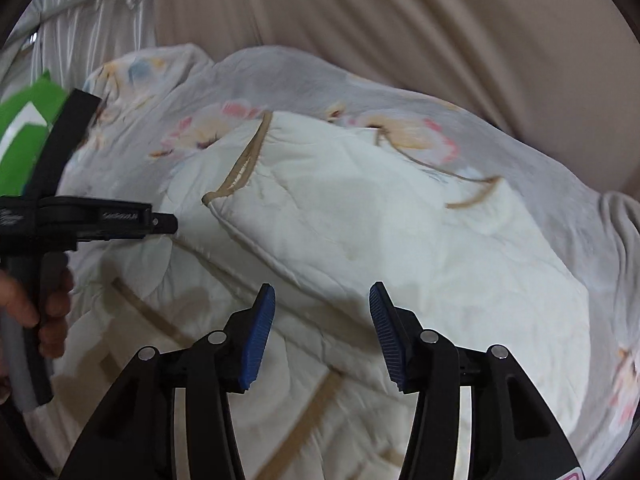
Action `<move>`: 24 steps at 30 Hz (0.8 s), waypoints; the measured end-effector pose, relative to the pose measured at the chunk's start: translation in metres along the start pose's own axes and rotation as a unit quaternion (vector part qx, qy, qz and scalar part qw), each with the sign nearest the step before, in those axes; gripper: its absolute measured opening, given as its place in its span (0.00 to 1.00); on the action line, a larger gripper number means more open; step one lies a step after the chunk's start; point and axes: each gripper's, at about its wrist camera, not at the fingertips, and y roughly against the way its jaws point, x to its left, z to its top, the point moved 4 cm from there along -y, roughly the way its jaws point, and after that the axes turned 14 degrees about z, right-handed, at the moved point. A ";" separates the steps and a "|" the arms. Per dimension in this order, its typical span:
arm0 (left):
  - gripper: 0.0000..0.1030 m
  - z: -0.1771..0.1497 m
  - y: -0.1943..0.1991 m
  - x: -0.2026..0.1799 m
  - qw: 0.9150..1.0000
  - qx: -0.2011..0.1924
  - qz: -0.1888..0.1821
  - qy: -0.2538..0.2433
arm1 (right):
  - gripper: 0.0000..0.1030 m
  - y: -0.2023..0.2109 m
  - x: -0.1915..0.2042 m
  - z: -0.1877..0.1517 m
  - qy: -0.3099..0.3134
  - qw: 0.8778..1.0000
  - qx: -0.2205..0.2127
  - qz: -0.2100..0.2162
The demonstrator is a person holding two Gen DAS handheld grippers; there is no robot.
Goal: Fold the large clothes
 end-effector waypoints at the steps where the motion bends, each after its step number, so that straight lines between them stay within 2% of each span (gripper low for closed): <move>1: 0.48 0.000 -0.001 0.000 1.000 -0.004 0.002 -0.008 | 0.47 -0.011 0.002 0.004 0.000 1.000 0.005 0.001; 2: 0.48 -0.001 -0.001 -0.001 1.000 -0.006 0.005 -0.015 | 0.42 -0.018 0.002 0.008 -0.003 1.000 0.006 0.000; 4: 0.48 -0.003 -0.003 -0.002 1.000 -0.009 0.009 -0.025 | 0.06 -0.018 -0.006 0.015 -0.036 0.999 -0.007 0.010; 6: 0.48 -0.002 -0.003 -0.002 0.999 -0.011 0.010 -0.030 | 0.06 0.005 -0.029 0.019 -0.113 0.991 -0.062 0.023; 8: 0.48 -0.001 -0.005 -0.001 0.999 -0.011 0.009 -0.035 | 0.07 0.048 -0.071 0.002 -0.221 0.967 -0.127 0.021; 10: 0.48 -0.002 -0.005 -0.002 0.999 -0.012 0.009 -0.036 | 0.10 0.080 -0.111 -0.034 -0.306 0.939 -0.154 -0.009; 11: 0.48 -0.003 -0.005 -0.002 0.999 -0.012 0.010 -0.037 | 0.13 0.087 -0.128 -0.056 -0.336 0.930 -0.144 -0.030; 14: 0.46 -0.005 0.001 -0.004 0.999 -0.007 0.010 -0.031 | 0.15 0.095 -0.156 -0.114 -0.376 0.920 -0.078 -0.081; 15: 0.46 -0.005 0.006 -0.004 1.000 -0.002 -0.003 -0.021 | 0.16 0.103 -0.158 -0.124 -0.386 0.916 -0.081 -0.078; 16: 0.47 -0.006 0.010 -0.004 1.000 0.004 -0.019 -0.011 | 0.16 0.114 -0.159 -0.132 -0.398 0.909 -0.102 -0.065; 17: 0.49 -0.007 0.017 -0.004 0.999 0.012 -0.045 0.008 | 0.19 0.123 -0.159 -0.136 -0.402 0.906 -0.118 -0.060; 19: 0.64 -0.011 0.024 -0.007 0.996 0.024 -0.076 0.038 | 0.42 0.134 -0.161 -0.136 -0.401 0.904 -0.135 -0.062; 23: 0.66 -0.015 0.018 -0.019 0.990 0.058 -0.104 0.077 | 0.48 0.131 -0.175 -0.122 -0.396 0.904 -0.149 -0.057; 24: 0.66 -0.015 0.012 -0.020 0.988 0.067 -0.108 0.092 | 0.53 0.124 -0.181 -0.115 -0.394 0.906 -0.147 -0.055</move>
